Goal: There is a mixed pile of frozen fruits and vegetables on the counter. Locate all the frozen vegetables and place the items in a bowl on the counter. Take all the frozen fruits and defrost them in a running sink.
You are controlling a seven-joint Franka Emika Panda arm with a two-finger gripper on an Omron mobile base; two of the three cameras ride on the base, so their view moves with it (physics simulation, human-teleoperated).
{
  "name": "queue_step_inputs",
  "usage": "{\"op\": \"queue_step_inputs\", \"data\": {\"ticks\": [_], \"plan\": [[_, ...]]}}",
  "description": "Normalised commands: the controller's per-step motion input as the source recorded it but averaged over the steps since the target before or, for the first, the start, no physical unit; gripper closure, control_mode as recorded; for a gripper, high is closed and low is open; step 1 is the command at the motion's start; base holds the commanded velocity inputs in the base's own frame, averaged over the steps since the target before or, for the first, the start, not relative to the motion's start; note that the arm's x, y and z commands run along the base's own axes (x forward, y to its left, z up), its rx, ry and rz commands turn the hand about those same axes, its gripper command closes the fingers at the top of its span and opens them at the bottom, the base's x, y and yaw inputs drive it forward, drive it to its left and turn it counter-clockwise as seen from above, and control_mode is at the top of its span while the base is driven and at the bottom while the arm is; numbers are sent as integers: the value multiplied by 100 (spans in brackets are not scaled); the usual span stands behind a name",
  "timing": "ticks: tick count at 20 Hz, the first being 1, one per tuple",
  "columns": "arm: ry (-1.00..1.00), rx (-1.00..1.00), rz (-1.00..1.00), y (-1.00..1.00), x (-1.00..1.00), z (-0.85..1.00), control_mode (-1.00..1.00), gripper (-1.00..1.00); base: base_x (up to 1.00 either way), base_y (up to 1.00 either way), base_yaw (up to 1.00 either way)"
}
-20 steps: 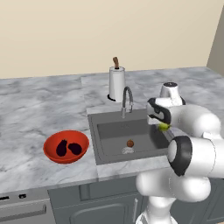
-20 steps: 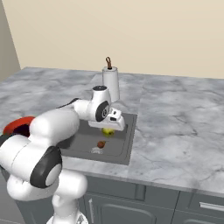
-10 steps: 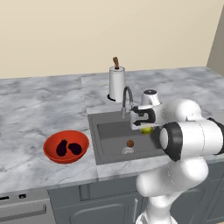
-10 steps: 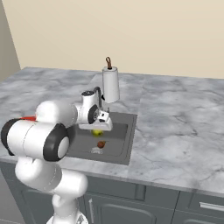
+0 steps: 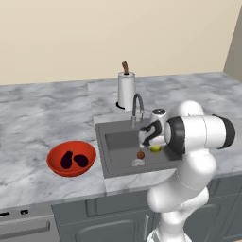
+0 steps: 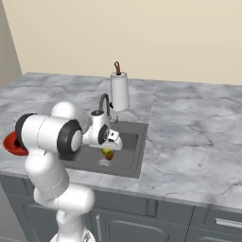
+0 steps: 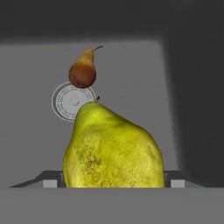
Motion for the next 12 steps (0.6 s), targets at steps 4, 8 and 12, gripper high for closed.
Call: {"op": "queue_step_inputs", "data": {"ticks": [4, 8, 12], "plan": [[-6, 0, -1, 0, 3, -54, -100, 100, 0, 0, 0], [-10, 0, 0, 0, 39, -17, -100, 100, 0, 0, 0], [0, 0, 0, -1, 61, -19, -100, 100, 0, 0, 0]]}}
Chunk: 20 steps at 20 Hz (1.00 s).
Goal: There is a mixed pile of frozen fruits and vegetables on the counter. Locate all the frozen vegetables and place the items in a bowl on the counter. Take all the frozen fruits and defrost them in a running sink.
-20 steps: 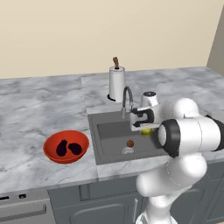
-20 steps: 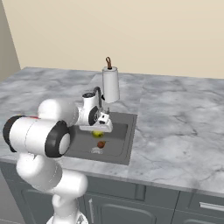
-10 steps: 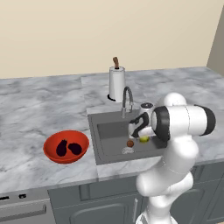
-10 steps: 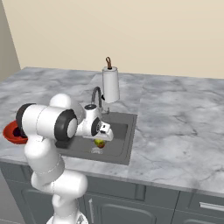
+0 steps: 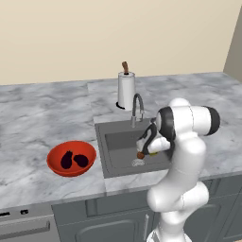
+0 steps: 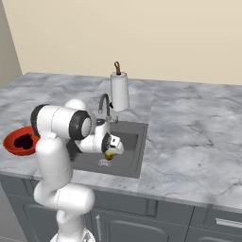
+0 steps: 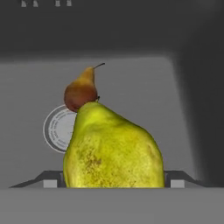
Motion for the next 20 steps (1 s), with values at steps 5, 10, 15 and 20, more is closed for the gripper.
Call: {"op": "queue_step_inputs", "data": {"ticks": [5, 10, 15, 20], "plan": [[1, 0, 0, -9, 70, -32, -100, 100, 0, 0, 0], [3, 0, 0, -12, 76, -38, -100, 100, 0, 0, 0], [13, 0, 0, -7, 43, -51, -100, 100, 0, 0, 0], [6, 0, 0, 0, 15, -22, -100, 100, 0, 0, 0]]}}
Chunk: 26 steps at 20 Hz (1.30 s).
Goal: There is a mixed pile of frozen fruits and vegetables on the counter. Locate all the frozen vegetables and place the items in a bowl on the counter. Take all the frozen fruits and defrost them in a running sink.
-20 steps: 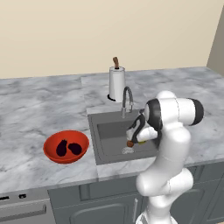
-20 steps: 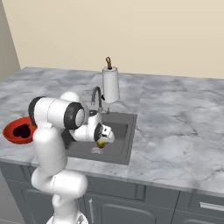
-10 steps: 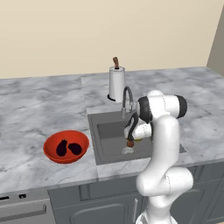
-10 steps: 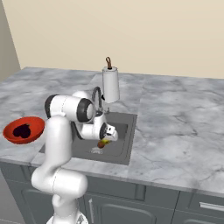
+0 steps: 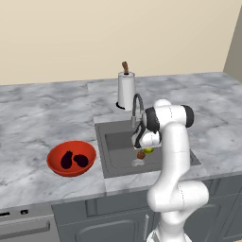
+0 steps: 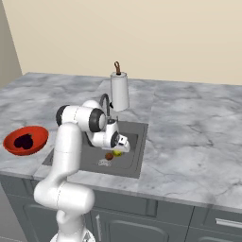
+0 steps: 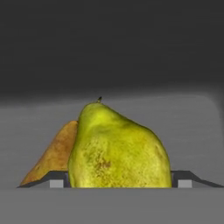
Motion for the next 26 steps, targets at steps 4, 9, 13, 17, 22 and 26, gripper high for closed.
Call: {"op": "queue_step_inputs", "data": {"ticks": [4, 9, 13, 17, 22, 26], "plan": [[0, 0, 0, 6, 1, -5, -100, -100, 0, 0, 0], [0, 0, 0, 2, 0, 0, -100, -100, 0, 0, 0], [-5, 0, 0, 0, -20, 23, -100, -100, 0, 0, 0], [-20, -1, 2, 0, -74, 62, -100, -100, 0, 0, 0], [-20, 0, 1, 0, -91, 60, -100, -100, 0, 0, 0], [-17, 4, 0, -18, -71, 98, -100, -100, 0, 0, 0]]}}
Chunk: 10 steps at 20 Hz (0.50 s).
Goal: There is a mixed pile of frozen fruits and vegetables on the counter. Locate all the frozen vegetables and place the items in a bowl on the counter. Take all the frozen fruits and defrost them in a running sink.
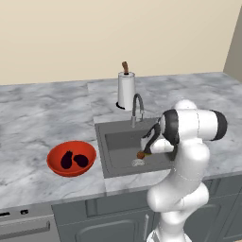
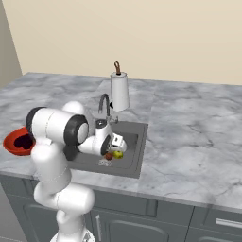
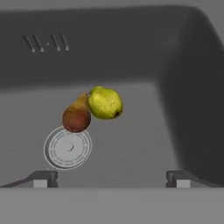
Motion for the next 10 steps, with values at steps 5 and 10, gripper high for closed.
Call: {"op": "queue_step_inputs", "data": {"ticks": [5, 10], "plan": [[-2, 6, 0, -27, -57, 100, -100, -100, 0, 0, 0], [16, 0, -8, -19, -34, 100, -100, -100, 0, 0, 0]]}}
